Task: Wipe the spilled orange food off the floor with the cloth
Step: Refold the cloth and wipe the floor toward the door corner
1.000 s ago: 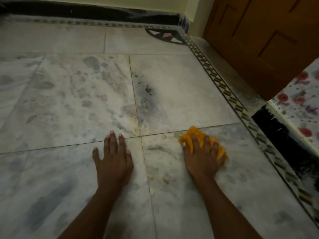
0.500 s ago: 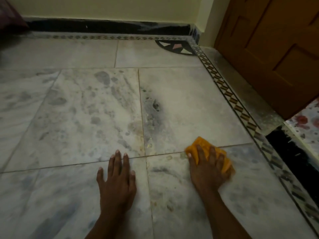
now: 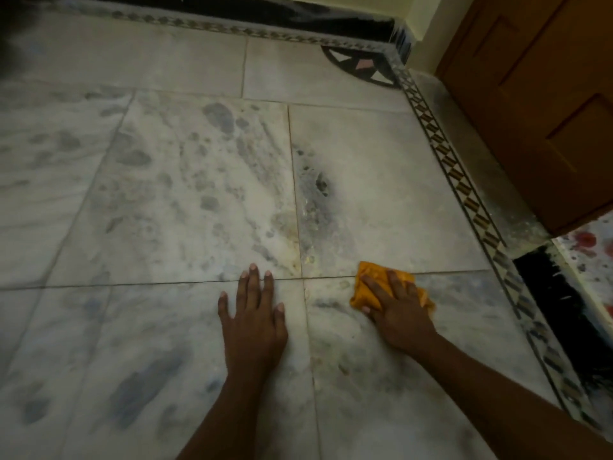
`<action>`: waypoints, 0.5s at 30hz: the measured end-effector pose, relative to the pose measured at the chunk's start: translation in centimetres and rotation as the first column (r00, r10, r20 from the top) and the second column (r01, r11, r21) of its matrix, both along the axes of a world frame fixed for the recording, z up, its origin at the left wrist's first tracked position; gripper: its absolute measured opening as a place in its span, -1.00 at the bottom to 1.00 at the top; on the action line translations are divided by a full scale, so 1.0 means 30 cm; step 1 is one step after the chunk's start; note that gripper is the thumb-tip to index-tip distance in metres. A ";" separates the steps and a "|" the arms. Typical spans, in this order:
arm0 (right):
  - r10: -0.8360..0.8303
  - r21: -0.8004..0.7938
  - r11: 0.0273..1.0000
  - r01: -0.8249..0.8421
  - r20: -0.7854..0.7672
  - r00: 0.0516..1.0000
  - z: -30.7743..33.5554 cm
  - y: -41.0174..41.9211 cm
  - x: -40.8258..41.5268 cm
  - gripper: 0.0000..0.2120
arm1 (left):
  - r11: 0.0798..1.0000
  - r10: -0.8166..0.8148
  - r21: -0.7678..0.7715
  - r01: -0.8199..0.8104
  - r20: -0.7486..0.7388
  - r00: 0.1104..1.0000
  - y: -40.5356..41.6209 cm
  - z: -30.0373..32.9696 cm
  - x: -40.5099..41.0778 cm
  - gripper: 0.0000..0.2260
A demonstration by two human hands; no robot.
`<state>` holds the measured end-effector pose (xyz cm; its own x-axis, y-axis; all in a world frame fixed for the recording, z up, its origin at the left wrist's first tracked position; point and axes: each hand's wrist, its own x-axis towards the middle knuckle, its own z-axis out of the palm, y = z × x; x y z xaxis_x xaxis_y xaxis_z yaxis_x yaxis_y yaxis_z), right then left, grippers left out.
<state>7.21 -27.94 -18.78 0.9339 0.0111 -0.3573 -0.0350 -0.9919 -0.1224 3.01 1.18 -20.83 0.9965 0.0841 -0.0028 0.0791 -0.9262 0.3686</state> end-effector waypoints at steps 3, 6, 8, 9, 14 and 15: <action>0.009 -0.018 1.000 -0.010 -0.053 0.999 0.017 0.029 -0.021 -0.33 | 1.000 0.019 0.000 -0.019 -0.004 1.000 0.021 0.011 -0.013 -0.40; -0.068 0.016 0.998 0.067 0.039 0.997 0.010 0.044 0.011 -0.36 | 0.998 -0.050 0.033 0.047 0.075 0.996 0.045 0.017 0.053 -0.44; -0.066 0.032 0.998 0.062 0.142 0.988 0.006 0.093 0.053 -0.31 | 0.989 -0.126 0.102 0.112 0.153 0.980 0.056 -0.004 0.134 -0.48; -0.044 0.033 0.999 0.038 0.189 0.981 0.012 0.123 0.074 -0.31 | 0.984 -0.156 0.111 0.139 0.167 0.974 0.059 -0.005 0.172 -0.49; 0.236 0.001 0.969 -0.248 0.303 0.923 -0.054 0.017 -0.022 -0.46 | 0.990 -0.131 0.071 0.124 0.102 0.986 -0.042 -0.018 0.282 -0.44; 0.248 0.000 0.966 -0.260 0.296 0.922 -0.052 -0.027 -0.053 -0.46 | 0.990 -0.130 0.067 0.124 0.101 0.986 -0.054 -0.018 0.279 -0.44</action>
